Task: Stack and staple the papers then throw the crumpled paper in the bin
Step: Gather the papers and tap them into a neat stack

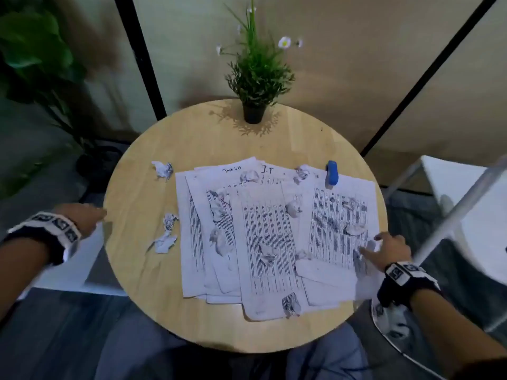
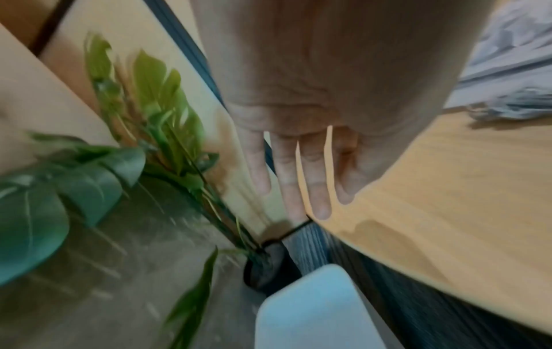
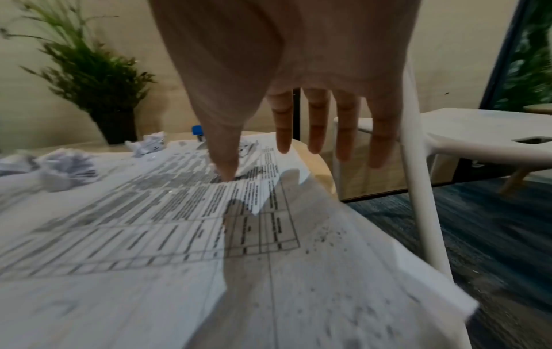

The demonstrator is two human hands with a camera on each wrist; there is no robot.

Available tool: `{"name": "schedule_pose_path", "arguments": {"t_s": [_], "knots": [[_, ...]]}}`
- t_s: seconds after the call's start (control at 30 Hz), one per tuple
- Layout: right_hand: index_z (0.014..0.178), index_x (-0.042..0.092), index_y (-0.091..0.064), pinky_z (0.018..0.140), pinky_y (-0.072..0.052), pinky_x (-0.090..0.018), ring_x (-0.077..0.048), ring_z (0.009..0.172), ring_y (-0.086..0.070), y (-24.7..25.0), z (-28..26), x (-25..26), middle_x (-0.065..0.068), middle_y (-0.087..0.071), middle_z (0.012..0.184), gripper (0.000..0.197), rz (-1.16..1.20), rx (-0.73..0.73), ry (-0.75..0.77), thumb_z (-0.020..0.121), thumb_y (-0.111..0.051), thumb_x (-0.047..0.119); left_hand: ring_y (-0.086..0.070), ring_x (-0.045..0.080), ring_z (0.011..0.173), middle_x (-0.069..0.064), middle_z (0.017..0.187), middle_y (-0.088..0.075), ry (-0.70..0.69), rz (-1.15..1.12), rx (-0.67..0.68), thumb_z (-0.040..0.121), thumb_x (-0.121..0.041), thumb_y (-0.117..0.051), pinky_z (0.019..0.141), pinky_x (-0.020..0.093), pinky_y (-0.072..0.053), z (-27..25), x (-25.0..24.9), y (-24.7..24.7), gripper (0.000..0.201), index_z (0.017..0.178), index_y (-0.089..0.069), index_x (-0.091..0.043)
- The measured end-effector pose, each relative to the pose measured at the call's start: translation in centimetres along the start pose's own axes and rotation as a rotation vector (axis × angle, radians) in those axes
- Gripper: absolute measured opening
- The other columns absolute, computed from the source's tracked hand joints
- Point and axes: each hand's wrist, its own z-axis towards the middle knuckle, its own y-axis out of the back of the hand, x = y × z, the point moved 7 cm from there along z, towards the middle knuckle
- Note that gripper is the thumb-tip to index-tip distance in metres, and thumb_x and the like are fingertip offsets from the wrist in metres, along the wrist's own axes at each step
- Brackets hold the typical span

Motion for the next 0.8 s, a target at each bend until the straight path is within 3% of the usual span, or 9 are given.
{"name": "schedule_pose_path", "arguments": {"t_s": [0.13,0.17,0.23,0.27,0.33,0.47,0.6,0.7,0.8], "knots": [[0.132,0.005,-0.037,0.092,-0.043,-0.046,-0.038,0.12,-0.045,-1.5,0.4,-0.2,-0.026,-0.036,0.135,0.097,0.029,0.087,-0.097,0.064,-0.068,0.067,-0.06,0.022,0.097,0.0,0.106,-0.058,0.07,0.077,-0.195,0.082,-0.027,-0.061,0.078,0.034,-0.05,1.4,1.0,3.3,0.035,0.116,-0.054,-0.029],[0.125,0.006,-0.041,0.089,-0.043,-0.046,-0.037,0.116,-0.047,-2.3,0.6,-0.4,-0.026,-0.04,0.13,0.101,0.019,0.104,-0.101,0.056,-0.068,0.074,-0.058,0.023,0.095,0.001,0.104,-0.055,0.064,0.14,-0.192,0.077,-0.028,-0.067,0.077,0.033,-0.049,1.5,0.3,3.7,0.042,0.116,-0.052,-0.028],[0.088,0.012,-0.046,0.074,-0.039,-0.045,-0.031,0.096,-0.057,-5.0,3.2,-1.7,-0.022,-0.047,0.103,0.106,-0.033,0.123,-0.11,0.023,-0.056,0.095,-0.054,0.023,0.11,0.003,0.12,-0.049,0.048,0.161,-0.233,0.082,-0.03,-0.062,0.082,0.033,-0.046,0.6,-2.1,4.2,0.045,0.124,-0.046,-0.026],[0.071,0.017,-0.036,0.069,-0.036,-0.042,-0.029,0.087,-0.058,-6.5,5.4,-2.6,-0.019,-0.044,0.093,0.104,-0.045,0.144,-0.107,0.008,-0.047,0.099,-0.05,0.023,0.119,0.004,0.129,-0.045,0.064,0.117,-0.256,0.088,-0.03,-0.055,0.087,0.034,-0.044,0.4,-3.3,4.6,0.044,0.129,-0.042,-0.024],[0.063,0.019,-0.022,0.059,-0.037,-0.036,-0.027,0.077,-0.055,-7.7,8.0,-3.4,-0.014,-0.04,0.084,0.104,-0.004,0.138,-0.082,-0.001,-0.046,0.097,-0.045,0.025,0.127,0.008,0.138,-0.04,0.03,-0.029,-0.28,0.096,-0.029,-0.043,0.096,0.033,-0.041,0.7,-5.8,5.1,0.042,0.137,-0.038,-0.021],[0.085,0.008,-0.041,0.04,-0.029,-0.024,-0.017,0.053,-0.044,-5.0,2.4,-0.5,-0.006,-0.045,0.067,0.099,0.007,0.15,-0.016,0.019,-0.076,0.073,-0.05,0.028,0.12,0.012,0.13,-0.052,-0.076,-0.291,-0.18,0.096,-0.033,-0.042,0.102,0.032,-0.039,1.5,-9.9,3.6,0.041,0.131,-0.05,-0.014],[0.125,-0.002,-0.04,0.057,-0.039,-0.026,-0.027,0.088,-0.06,-4.2,0.7,1.1,-0.015,-0.061,0.111,0.106,0.055,0.11,0.038,0.048,-0.084,0.057,-0.057,0.029,0.086,0.014,0.094,-0.059,-0.123,-0.467,-0.161,0.096,-0.038,-0.041,0.074,0.03,-0.039,1.9,-12.5,3.9,0.041,0.099,-0.062,-0.002],[0.124,0.001,-0.042,0.065,-0.04,-0.029,-0.028,0.094,-0.058,-4.1,0.3,2.1,-0.013,-0.06,0.115,0.1,0.083,0.094,0.062,0.051,-0.084,0.055,-0.049,0.023,0.071,0.004,0.073,-0.047,-0.097,-0.638,-0.202,0.096,-0.043,-0.041,0.066,0.027,-0.037,1.9,-13.6,4.9,0.04,0.078,-0.052,-0.009],[0.116,0.004,-0.047,0.065,-0.039,-0.028,-0.024,0.085,-0.055,-4.0,-0.5,4.1,-0.007,-0.055,0.096,0.086,0.043,0.099,0.104,0.055,-0.084,0.051,-0.053,0.028,0.083,0.01,0.083,-0.049,-0.064,-0.806,-0.195,0.095,-0.045,-0.042,0.071,0.029,-0.037,1.6,-14.5,5.5,0.042,0.093,-0.051,-0.004]]}}
